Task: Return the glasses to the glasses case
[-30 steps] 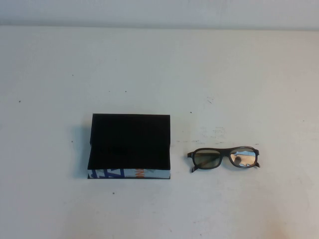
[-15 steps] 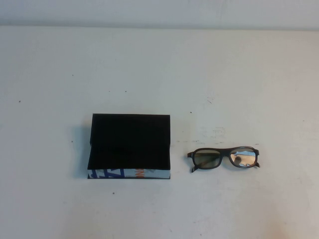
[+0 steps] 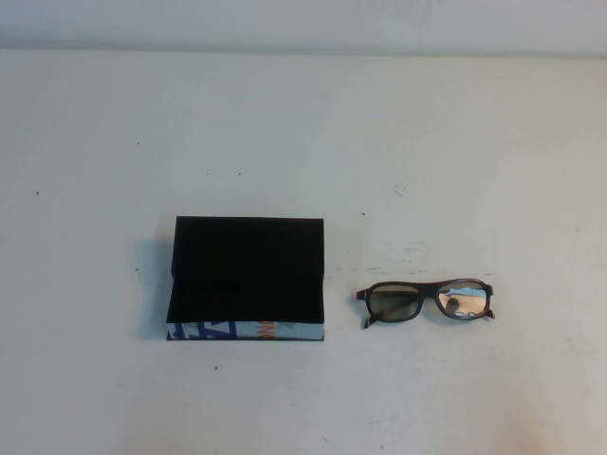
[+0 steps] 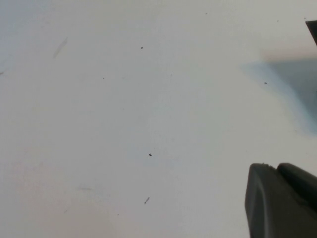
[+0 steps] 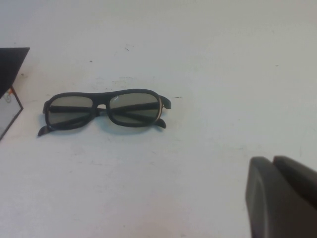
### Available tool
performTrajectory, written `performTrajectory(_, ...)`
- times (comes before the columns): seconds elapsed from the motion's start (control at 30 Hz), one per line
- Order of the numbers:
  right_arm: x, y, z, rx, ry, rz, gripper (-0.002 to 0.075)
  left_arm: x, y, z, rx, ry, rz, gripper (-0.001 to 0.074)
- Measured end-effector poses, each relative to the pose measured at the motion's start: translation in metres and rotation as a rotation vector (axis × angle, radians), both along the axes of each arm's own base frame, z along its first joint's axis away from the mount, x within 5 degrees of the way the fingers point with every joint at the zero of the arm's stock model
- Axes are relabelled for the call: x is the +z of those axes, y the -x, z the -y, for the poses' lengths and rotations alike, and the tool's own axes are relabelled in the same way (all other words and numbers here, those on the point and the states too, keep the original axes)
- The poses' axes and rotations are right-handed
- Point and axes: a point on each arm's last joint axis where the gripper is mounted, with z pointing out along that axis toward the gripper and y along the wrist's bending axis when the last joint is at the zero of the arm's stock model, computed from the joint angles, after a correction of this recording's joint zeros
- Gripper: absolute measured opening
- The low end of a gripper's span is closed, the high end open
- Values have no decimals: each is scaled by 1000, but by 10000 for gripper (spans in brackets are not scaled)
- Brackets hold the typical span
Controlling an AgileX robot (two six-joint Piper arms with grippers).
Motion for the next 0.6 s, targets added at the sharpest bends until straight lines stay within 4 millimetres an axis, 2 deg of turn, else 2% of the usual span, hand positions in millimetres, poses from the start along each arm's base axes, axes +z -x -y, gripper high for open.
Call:
performTrajectory(0.1, 1, 0, -2, 4, -53, -4, -11, 0, 0, 0, 0, 0, 0, -4)
performTrajectory(0.2, 5, 0, -5, 3, -203, 8, -11, 0, 0, 0, 0, 0, 0, -4)
performTrajectory(0.37, 22, -3, -1, -77, -619, 109, -11, 0, 0, 0, 0, 0, 0, -4)
performTrajectory(0.43, 26, -4, 3, -121, -732, 145, -11, 0, 0, 0, 0, 0, 0, -4)
performTrajectory(0.6, 28, -4, 6, -150, -856, 150, -11, 0, 0, 0, 0, 0, 0, -4)
